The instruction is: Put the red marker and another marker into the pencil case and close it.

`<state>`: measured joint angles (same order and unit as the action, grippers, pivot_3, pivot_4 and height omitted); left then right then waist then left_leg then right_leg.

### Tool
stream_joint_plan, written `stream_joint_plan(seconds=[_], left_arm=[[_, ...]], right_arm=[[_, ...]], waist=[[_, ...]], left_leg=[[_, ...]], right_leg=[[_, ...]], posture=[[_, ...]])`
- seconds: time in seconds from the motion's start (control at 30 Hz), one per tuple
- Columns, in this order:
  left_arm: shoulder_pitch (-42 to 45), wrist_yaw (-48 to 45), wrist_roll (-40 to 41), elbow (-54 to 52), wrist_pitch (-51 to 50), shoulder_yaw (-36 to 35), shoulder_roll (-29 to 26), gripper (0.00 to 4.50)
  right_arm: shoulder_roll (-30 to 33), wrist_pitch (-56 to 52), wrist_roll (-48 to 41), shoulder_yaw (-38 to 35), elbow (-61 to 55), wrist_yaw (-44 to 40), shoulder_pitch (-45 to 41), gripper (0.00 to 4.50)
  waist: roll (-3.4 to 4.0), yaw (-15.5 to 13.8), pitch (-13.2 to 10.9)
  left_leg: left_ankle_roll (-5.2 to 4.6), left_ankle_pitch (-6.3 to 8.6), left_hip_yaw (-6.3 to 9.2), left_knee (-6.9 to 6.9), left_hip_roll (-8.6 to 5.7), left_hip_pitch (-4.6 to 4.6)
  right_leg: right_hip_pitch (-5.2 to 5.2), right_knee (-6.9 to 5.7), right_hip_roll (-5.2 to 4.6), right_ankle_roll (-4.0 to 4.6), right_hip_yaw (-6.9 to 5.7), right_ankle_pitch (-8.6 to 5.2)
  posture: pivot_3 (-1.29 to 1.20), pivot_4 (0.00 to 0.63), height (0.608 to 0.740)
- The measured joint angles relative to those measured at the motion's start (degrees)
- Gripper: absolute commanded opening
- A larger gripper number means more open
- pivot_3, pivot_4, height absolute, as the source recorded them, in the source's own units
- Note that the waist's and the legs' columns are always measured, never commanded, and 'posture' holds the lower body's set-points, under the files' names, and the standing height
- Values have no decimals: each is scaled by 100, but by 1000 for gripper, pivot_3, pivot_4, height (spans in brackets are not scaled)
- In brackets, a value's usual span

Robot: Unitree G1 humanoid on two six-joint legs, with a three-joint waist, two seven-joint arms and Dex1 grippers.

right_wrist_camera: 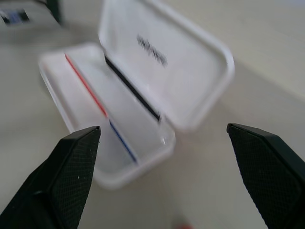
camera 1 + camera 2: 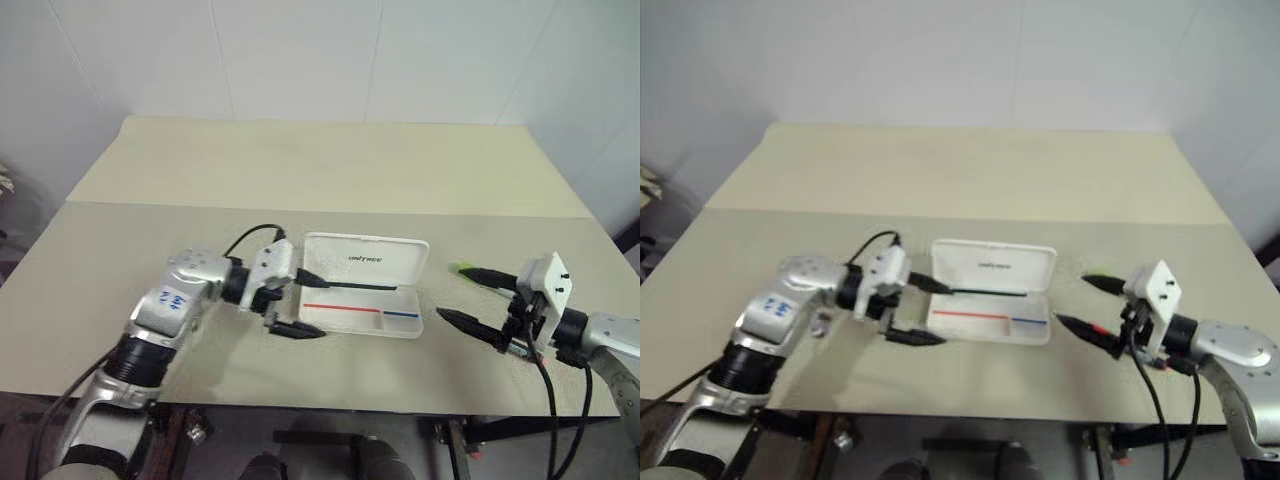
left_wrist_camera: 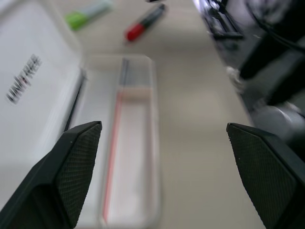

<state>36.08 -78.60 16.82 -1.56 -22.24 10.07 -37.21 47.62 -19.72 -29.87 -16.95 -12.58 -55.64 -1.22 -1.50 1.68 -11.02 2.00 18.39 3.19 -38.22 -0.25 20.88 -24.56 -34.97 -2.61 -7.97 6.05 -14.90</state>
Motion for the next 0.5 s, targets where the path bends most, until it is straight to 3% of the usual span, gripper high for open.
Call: stream_joint_plan(seconds=[0.23,0.43,0.5], left_arm=[[-159,-709,516,415,508,-623,-476,4442],[-264,-728,551,929,899,-932,-654,4442],[-267,-722,552,936,941,-940,-654,4500]], right_arm=[[324,404,352,-77,1071,-611,116,4500],[395,784,772,194,2242,-1102,-76,4500],[396,919,890,329,2535,-1228,-182,4099]], waist=[[0,-12,0],[0,1,0],[-1,10,-1]], left_leg=[[0,0,-2,-10,-1,-3],[0,0,-15,-6,0,-20],[0,0,-18,-6,1,-22]], right_leg=[[7,-2,-1,0,0,0],[13,-8,0,0,12,0],[13,-8,1,0,14,0]], posture=[[0,150,740],[0,150,740],[0,150,740]])
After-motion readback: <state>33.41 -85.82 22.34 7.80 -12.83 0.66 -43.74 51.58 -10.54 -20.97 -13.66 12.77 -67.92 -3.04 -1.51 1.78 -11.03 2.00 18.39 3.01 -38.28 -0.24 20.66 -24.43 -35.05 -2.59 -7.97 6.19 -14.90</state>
